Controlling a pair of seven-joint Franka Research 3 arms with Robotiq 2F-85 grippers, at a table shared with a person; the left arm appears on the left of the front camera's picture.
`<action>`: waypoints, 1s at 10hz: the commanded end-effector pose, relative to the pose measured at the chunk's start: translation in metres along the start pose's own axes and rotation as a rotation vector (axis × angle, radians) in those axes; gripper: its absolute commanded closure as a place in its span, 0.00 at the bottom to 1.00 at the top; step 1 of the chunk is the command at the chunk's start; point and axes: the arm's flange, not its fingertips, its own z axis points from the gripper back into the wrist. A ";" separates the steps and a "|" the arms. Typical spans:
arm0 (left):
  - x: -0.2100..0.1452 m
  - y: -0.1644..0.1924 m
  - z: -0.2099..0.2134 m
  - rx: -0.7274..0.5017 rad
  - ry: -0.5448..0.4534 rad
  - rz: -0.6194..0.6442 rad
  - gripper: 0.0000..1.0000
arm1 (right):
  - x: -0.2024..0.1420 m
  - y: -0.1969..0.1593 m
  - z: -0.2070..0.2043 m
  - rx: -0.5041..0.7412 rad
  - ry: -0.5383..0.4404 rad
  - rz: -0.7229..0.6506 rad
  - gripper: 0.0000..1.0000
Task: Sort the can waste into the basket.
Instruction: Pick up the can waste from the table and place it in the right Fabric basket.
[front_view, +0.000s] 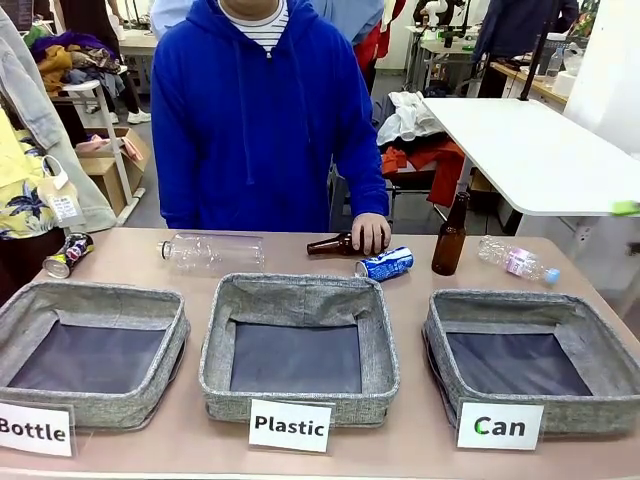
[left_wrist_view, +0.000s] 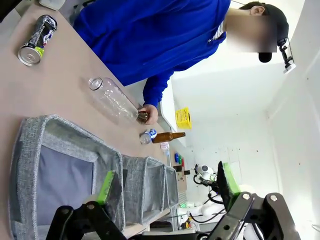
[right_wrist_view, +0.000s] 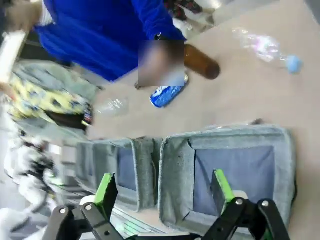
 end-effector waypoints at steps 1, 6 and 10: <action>0.001 0.000 0.002 -0.012 0.003 -0.024 0.00 | -0.002 0.070 -0.072 -0.195 0.130 0.195 0.00; 0.001 0.000 0.002 -0.012 0.003 -0.024 0.00 | -0.049 0.143 -0.158 -0.295 0.220 0.424 0.00; 0.001 0.000 0.002 -0.012 0.003 -0.024 0.00 | -0.019 0.072 -0.028 0.035 0.251 0.438 0.00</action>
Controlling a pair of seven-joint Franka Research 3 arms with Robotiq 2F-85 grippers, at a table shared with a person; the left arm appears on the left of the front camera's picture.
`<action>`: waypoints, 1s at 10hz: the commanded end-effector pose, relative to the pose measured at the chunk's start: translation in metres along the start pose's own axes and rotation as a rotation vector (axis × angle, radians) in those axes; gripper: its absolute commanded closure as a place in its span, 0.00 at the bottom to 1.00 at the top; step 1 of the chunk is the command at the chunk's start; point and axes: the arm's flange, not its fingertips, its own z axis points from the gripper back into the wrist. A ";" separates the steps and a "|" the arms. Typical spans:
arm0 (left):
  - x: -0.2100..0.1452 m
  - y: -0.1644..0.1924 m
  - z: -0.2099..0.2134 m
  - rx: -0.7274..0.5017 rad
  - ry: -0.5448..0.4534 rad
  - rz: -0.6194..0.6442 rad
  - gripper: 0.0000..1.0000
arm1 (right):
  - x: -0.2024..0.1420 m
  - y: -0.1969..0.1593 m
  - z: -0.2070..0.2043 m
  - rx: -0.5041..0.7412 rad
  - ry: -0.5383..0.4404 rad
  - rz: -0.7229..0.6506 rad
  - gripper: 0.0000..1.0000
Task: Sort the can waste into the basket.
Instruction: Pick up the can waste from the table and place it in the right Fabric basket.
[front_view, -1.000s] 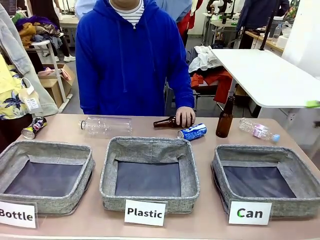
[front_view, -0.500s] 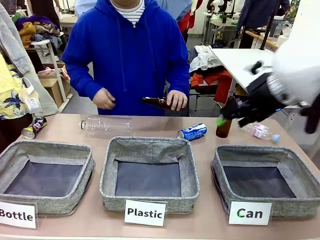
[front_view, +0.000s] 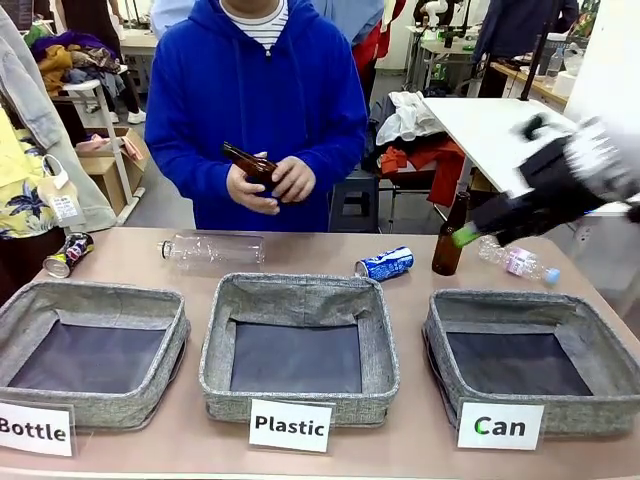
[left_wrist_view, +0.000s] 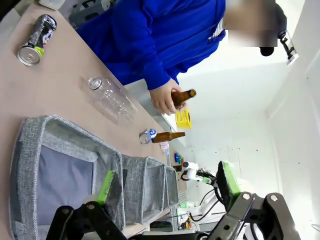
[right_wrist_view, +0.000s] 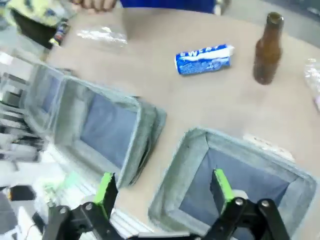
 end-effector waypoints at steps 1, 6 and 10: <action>0.001 0.001 0.001 -0.011 0.002 -0.023 0.00 | -0.049 -0.059 0.075 0.200 -0.072 -0.070 0.00; 0.001 0.001 0.001 -0.011 0.002 -0.023 0.00 | -0.082 -0.078 0.071 0.141 -0.218 -0.123 0.00; -0.003 -0.034 0.044 -0.035 -0.067 -0.032 0.00 | -0.003 0.006 -0.022 -0.090 -0.043 0.192 0.00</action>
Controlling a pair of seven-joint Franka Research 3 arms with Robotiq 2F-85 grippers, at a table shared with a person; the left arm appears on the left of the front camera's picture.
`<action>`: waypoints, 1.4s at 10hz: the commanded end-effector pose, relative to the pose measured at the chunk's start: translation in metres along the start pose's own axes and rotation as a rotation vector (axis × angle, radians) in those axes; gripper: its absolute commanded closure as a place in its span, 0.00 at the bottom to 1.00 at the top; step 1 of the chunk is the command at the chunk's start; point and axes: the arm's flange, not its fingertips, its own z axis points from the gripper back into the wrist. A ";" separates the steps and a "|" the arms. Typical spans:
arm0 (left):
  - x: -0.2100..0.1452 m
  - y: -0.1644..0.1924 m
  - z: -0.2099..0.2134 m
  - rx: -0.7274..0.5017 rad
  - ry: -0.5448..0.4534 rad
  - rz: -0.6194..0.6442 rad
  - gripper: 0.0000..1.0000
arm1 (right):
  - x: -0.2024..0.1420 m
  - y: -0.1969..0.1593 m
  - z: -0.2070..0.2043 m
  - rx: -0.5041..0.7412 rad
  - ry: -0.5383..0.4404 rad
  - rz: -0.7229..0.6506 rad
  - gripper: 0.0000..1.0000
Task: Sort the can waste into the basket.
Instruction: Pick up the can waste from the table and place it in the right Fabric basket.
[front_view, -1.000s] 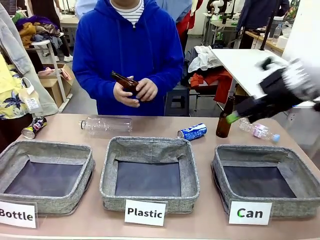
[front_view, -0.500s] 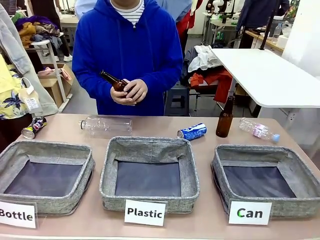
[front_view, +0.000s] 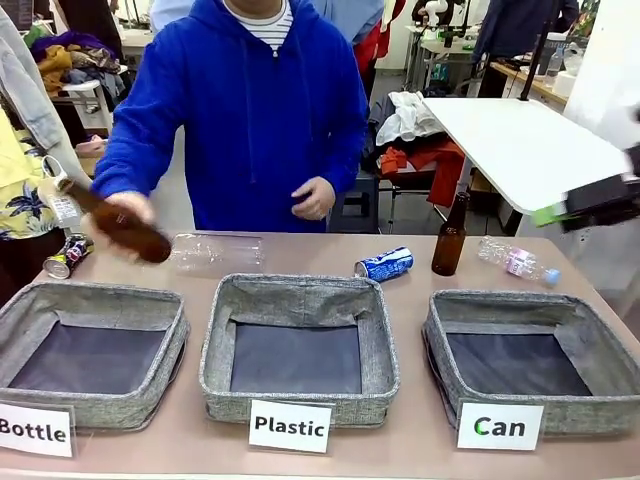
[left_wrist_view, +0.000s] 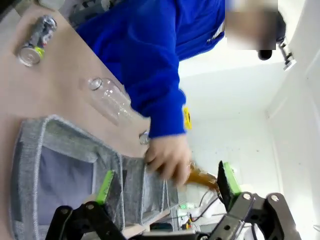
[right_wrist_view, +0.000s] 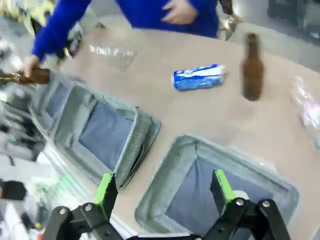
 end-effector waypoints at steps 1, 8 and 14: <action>-0.009 -0.053 0.078 -0.097 -0.109 -0.037 0.00 | 0.021 0.029 -0.076 -0.100 0.135 0.241 0.00; -0.015 -0.051 0.231 -0.544 -0.221 0.110 0.00 | 0.099 0.059 -0.227 -0.073 0.552 0.951 0.00; -0.011 -0.072 0.167 -0.432 -0.088 0.062 0.00 | 0.089 0.054 -0.234 0.019 0.452 1.104 0.00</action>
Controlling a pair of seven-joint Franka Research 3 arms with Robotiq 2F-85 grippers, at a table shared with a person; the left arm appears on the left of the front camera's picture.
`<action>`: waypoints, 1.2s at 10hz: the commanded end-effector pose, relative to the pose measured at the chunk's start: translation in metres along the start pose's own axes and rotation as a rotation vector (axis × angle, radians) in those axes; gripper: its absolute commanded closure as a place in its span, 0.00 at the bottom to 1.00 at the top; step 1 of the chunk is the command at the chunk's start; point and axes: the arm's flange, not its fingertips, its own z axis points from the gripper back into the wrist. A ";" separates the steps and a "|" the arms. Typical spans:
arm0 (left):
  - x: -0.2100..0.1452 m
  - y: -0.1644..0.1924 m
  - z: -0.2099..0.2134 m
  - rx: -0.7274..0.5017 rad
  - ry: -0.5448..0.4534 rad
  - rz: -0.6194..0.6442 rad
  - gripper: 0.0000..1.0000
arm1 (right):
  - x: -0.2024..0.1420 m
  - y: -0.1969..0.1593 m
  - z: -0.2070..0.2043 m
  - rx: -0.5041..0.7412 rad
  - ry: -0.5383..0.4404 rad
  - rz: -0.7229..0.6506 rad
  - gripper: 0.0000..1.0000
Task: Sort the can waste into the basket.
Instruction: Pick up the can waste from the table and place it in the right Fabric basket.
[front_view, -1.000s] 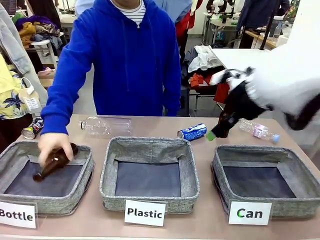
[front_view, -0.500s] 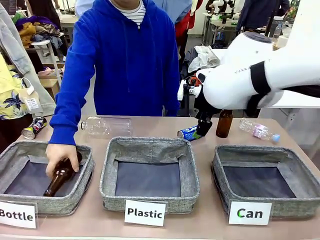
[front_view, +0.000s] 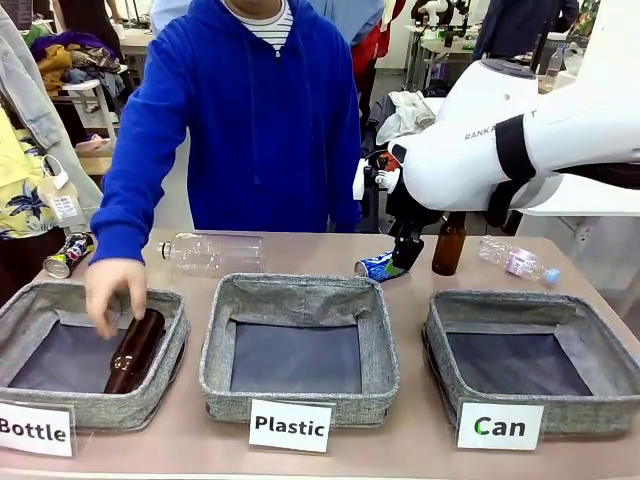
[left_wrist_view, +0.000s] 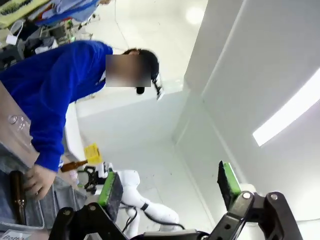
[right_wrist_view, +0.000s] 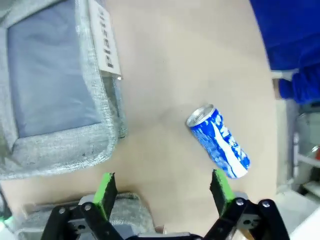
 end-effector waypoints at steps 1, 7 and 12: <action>-0.026 0.008 -0.053 0.093 0.191 -0.016 0.00 | -0.011 -0.016 -0.008 0.018 -0.050 0.241 0.00; -0.135 0.123 -0.206 0.588 0.751 0.002 0.00 | -0.018 -0.066 -0.065 0.014 -0.018 0.354 0.00; -0.125 0.137 -0.231 0.673 0.825 0.029 0.00 | -0.008 -0.089 -0.112 0.003 0.115 0.344 0.00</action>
